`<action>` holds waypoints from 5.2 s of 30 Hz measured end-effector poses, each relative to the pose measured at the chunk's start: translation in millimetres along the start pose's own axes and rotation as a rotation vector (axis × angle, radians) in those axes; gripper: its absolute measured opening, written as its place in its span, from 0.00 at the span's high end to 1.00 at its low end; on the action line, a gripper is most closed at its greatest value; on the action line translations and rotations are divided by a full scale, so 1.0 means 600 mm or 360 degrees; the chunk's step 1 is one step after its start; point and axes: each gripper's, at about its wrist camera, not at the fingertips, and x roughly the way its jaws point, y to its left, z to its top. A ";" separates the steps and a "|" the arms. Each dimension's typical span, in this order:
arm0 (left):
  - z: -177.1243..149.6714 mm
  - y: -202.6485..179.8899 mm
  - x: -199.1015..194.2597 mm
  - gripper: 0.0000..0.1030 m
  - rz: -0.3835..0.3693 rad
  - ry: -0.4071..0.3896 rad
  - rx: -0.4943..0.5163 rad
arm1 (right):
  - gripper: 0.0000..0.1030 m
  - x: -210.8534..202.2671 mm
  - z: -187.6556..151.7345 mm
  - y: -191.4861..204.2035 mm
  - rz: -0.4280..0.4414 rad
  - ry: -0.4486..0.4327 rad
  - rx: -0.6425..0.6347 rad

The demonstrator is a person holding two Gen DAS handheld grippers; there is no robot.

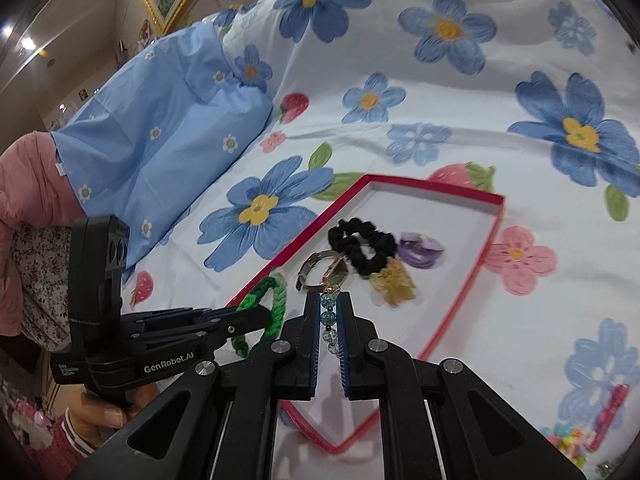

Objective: Organize jewelry
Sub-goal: 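Lower the green hair tie into the tray with the left tool while the right tool lowers the beaded bracelet, then move both open tools back toward the remaining accessories, then grasp the gold ring with the left tool while the right tool grasps the silver chain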

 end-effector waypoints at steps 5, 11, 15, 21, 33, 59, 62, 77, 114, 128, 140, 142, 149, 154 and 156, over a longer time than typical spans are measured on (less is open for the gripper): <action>0.004 0.021 0.022 0.91 0.0014 0.0041 -0.0037 | 0.93 0.042 -0.002 -0.011 -0.0010 0.0078 0.0011; 0.002 0.040 0.042 0.91 0.0059 0.0087 -0.0071 | 0.92 0.073 -0.006 -0.038 -0.0077 0.0147 0.0029; 0.000 0.050 0.052 0.91 0.0087 0.0115 -0.0097 | 0.92 0.087 -0.012 -0.052 -0.0129 0.0195 0.0023; 0.000 0.053 0.055 0.89 0.0128 0.0114 -0.0096 | 0.92 0.105 -0.018 -0.058 -0.0185 0.0247 0.0000; 0.000 0.055 0.054 0.65 0.0190 0.0105 -0.0112 | 0.89 0.117 -0.020 -0.050 -0.0223 0.0304 -0.0070; -0.021 -0.047 -0.016 0.59 0.0083 0.0000 -0.0006 | 0.65 -0.039 -0.044 -0.076 -0.0186 0.0053 0.0108; -0.030 -0.074 -0.017 0.59 0.0053 0.0012 0.0042 | 0.63 -0.069 -0.055 -0.090 -0.0215 0.0019 0.0141; -0.074 -0.202 0.006 0.59 -0.0073 0.0107 0.0259 | 0.62 -0.227 -0.142 -0.186 -0.0427 -0.0120 0.0348; -0.103 -0.409 0.131 0.59 -0.0187 0.0317 0.0606 | 0.61 -0.305 -0.247 -0.309 -0.0631 -0.0073 0.0527; -0.106 -0.417 0.168 0.95 -0.0187 0.0349 0.0695 | 0.63 -0.244 -0.234 -0.327 -0.0734 0.0078 0.0426; -0.087 -0.406 0.117 0.95 -0.0282 0.0225 0.0663 | 0.93 -0.262 -0.222 -0.321 -0.0763 -0.0023 0.0395; -0.083 -0.402 0.107 0.95 -0.0288 0.0204 0.0650 | 0.93 -0.269 -0.217 -0.316 -0.0756 -0.0051 0.0399; -0.076 -0.380 0.073 0.95 -0.0295 0.0143 0.0593 | 0.93 -0.295 -0.197 -0.297 -0.0690 -0.0152 0.0409; -0.072 -0.358 0.050 0.95 -0.0287 0.0098 0.0550 | 0.93 -0.306 -0.181 -0.277 -0.0650 -0.0209 0.0388; -0.069 -0.347 0.041 0.95 -0.0282 0.0078 0.0532 | 0.93 -0.309 -0.173 -0.267 -0.0638 -0.0232 0.0379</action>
